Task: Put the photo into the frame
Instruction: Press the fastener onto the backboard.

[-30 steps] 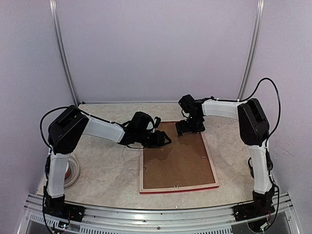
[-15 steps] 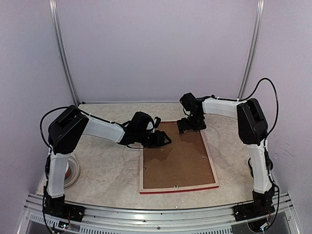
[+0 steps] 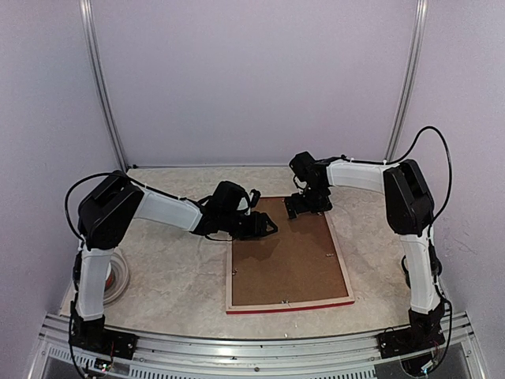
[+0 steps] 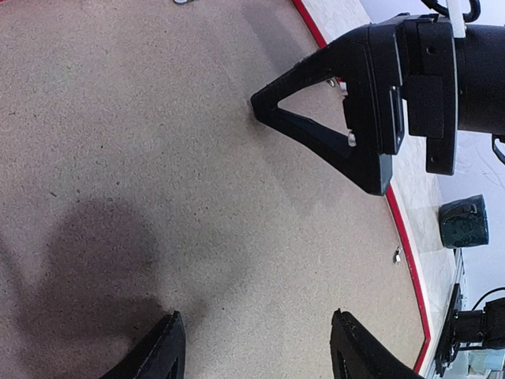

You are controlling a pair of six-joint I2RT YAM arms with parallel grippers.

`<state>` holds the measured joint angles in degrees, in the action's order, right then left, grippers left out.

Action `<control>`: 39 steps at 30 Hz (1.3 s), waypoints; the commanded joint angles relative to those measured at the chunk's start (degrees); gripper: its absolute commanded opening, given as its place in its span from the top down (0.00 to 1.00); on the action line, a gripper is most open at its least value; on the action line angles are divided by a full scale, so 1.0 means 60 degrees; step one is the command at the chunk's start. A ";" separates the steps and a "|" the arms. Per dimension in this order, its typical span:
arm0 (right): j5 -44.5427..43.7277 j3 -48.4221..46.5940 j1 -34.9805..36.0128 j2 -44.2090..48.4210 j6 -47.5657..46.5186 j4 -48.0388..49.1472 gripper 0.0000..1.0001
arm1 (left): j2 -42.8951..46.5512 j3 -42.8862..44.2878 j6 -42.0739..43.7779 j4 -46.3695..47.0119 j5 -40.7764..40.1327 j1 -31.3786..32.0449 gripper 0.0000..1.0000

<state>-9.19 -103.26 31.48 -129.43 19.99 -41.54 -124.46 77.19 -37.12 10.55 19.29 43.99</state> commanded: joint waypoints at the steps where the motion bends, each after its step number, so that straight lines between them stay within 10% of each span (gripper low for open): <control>1: -0.0225 0.0319 0.0036 -0.0293 0.0203 -0.0264 0.01 | -0.0080 -0.0283 -0.0068 -0.0410 0.0198 0.0139 0.37; 23: -0.4142 0.0951 0.0258 0.1214 -0.0855 -0.0316 0.01 | -0.0075 -0.0257 -0.0033 -0.0440 0.0263 0.0150 0.37; 39: -0.3942 0.1236 -0.0370 0.0623 -0.0769 -0.0172 0.01 | -0.0106 -0.0301 -0.0053 -0.0414 0.0265 0.0205 0.37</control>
<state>-32.10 -96.66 30.17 -123.52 15.22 -42.22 -124.46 76.86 -37.15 11.27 19.53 44.18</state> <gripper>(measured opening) 0.993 0.626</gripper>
